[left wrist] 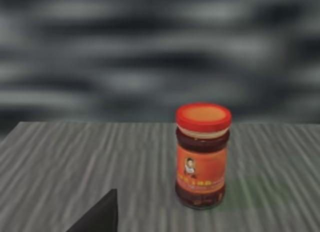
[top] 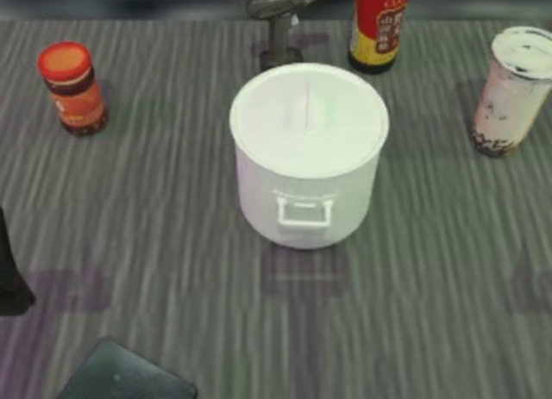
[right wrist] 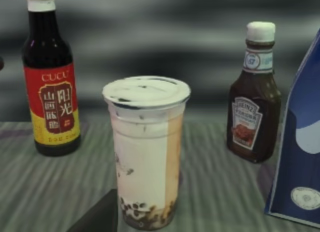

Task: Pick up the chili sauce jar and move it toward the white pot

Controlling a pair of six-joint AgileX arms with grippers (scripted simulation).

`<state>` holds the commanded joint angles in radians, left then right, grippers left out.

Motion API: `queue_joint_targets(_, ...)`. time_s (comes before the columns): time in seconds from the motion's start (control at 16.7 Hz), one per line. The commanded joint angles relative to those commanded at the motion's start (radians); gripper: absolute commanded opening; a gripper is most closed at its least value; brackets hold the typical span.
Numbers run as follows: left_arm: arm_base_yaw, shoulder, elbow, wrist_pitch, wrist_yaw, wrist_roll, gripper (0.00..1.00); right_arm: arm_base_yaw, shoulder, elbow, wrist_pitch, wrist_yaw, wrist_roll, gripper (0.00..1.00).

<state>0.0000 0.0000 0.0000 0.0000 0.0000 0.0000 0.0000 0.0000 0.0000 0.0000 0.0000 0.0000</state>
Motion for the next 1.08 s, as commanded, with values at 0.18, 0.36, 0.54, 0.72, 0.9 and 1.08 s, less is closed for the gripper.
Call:
queue_joint_targets(0.18, 0.000, 0.003, 0.008, -0.001, 0.001, 0.001, 1.00, 0.000, 0.000, 0.000, 0.000, 0.000, 0.000, 1.00)
queue_joint_targets(0.36, -0.004, 0.043, 0.093, -0.020, 0.014, 0.018, 1.00, 0.000, 0.000, 0.000, 0.000, 0.000, 0.000, 1.00)
queue_joint_targets(0.54, -0.010, 0.135, 0.258, -0.069, 0.036, 0.051, 1.00, 0.000, 0.000, 0.000, 0.000, 0.000, 0.000, 1.00)
queue_joint_targets(0.72, -0.017, 0.286, 0.478, -0.155, 0.063, 0.097, 1.00, 0.000, 0.000, 0.000, 0.000, 0.000, 0.000, 1.00)
queue_joint_targets(0.9, -0.022, 0.499, 0.732, -0.282, 0.091, 0.153, 1.00, 0.000, 0.000, 0.000, 0.000, 0.000, 0.000, 1.00)
queue_joint_targets(1.08, -0.027, 0.768, 1.003, -0.447, 0.117, 0.213, 1.00, 0.000, 0.000, 0.000, 0.000, 0.000, 0.000, 1.00)
